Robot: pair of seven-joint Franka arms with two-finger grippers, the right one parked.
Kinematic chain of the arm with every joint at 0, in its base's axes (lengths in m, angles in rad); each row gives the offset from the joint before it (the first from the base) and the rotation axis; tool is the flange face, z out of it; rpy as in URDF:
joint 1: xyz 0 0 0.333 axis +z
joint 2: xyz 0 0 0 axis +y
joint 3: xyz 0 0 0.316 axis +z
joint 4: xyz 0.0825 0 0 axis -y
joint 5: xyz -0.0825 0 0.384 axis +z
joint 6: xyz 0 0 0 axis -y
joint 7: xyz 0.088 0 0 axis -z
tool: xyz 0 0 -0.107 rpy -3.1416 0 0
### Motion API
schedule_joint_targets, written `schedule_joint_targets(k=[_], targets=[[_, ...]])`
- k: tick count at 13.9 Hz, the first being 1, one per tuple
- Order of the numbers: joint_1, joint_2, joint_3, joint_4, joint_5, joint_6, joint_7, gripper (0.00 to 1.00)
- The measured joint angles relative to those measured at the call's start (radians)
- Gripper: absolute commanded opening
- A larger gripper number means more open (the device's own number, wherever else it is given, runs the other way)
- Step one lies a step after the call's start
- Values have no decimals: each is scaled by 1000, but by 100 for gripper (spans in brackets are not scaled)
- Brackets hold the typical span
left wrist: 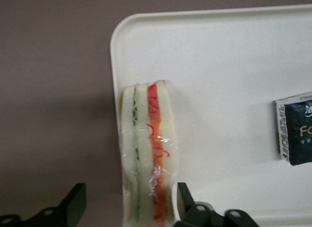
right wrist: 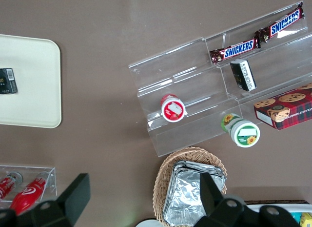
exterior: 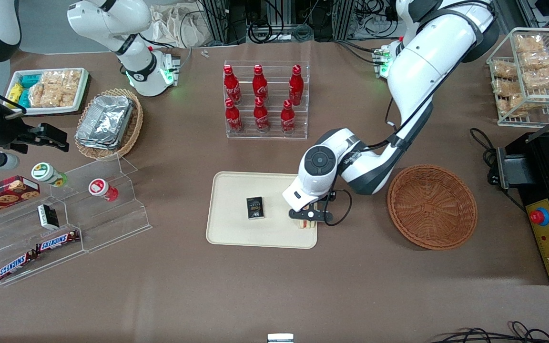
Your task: Place sandwich from basket to tray
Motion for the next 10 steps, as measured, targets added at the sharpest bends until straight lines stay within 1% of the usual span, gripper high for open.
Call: schedule_joint_targets(k=[2,5,10], targets=[[24,-42,-1,18,-40,-65,0,99],[94,-134,-11,18,-65,-167,15,99],[298,-318,-54,-28,-79,-373,219,99]])
